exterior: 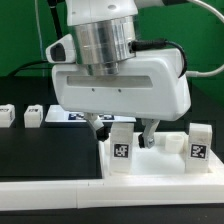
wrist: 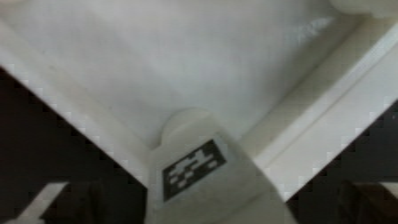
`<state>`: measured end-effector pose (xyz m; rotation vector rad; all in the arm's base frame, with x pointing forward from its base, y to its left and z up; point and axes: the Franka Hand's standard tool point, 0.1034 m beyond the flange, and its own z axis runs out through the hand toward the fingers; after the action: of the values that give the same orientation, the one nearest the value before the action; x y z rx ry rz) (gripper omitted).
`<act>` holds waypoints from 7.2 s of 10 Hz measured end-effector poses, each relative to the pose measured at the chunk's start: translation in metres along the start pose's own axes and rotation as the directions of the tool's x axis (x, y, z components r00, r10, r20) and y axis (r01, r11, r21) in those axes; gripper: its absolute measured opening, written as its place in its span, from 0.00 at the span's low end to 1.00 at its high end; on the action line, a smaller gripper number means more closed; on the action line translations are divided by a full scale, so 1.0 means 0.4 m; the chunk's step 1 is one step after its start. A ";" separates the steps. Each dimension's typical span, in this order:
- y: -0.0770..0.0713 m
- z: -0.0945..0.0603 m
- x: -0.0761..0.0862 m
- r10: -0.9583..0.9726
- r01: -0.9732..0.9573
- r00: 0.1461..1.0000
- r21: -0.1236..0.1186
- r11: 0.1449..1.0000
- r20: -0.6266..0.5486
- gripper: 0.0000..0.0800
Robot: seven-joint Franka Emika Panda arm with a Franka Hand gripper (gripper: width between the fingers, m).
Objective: Assemble square table
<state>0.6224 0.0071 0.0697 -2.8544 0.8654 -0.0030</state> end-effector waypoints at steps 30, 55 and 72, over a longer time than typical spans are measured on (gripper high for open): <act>-0.004 -0.009 0.013 -0.533 0.531 0.846 -0.060 0.845 -0.019 0.78; -0.012 -0.012 0.003 0.863 -0.863 0.505 0.014 0.505 -0.002 0.36; 0.001 0.006 0.007 -0.144 0.140 0.987 -0.068 0.988 -0.072 0.79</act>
Offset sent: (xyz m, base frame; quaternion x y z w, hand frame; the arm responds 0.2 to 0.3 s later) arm 0.0000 0.0000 0.0000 0.0000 0.0000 0.0650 0.9979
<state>0.6246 0.0058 0.0673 -2.9862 0.6848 -0.1043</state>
